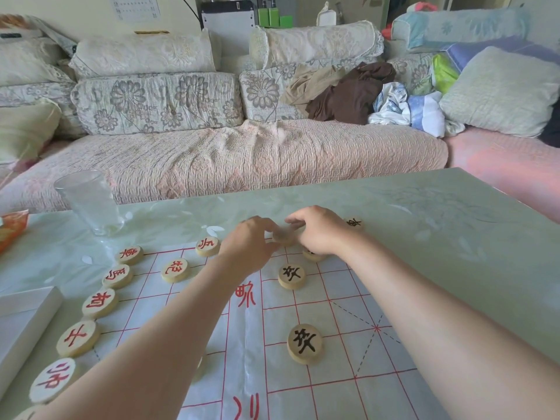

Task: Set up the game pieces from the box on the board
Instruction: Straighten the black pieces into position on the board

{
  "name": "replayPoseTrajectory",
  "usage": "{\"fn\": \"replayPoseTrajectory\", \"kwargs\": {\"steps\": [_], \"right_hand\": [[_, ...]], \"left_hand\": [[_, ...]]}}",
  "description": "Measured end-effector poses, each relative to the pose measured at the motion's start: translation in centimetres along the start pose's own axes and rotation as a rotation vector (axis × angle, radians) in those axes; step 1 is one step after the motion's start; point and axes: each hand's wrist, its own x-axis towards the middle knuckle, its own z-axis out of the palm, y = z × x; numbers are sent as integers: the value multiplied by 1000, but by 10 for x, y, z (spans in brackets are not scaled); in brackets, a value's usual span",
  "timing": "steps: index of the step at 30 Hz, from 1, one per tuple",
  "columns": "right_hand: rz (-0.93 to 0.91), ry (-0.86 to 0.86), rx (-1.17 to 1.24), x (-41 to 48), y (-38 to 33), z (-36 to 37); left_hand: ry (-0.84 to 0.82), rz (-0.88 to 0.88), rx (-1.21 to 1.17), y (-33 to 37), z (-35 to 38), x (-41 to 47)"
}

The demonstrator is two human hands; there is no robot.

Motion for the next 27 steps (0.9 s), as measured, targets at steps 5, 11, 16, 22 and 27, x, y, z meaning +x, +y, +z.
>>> {"fn": "replayPoseTrajectory", "kwargs": {"steps": [5,11,16,22,27], "right_hand": [[-14,28,15,3,-1,6],[-35,39,37,3,0,9],[-37,23,37,2,0,9],[-55,71,87,-13,-2,-8],[-118,-15,-60,-40,-4,-27]], "left_hand": [[0,-15,-17,2,-3,0],[-1,-32,-45,1,-3,0],[-17,-24,-44,0,-2,-1],[23,55,-36,0,-11,-13],[-67,107,-146,11,-19,-49]]}}
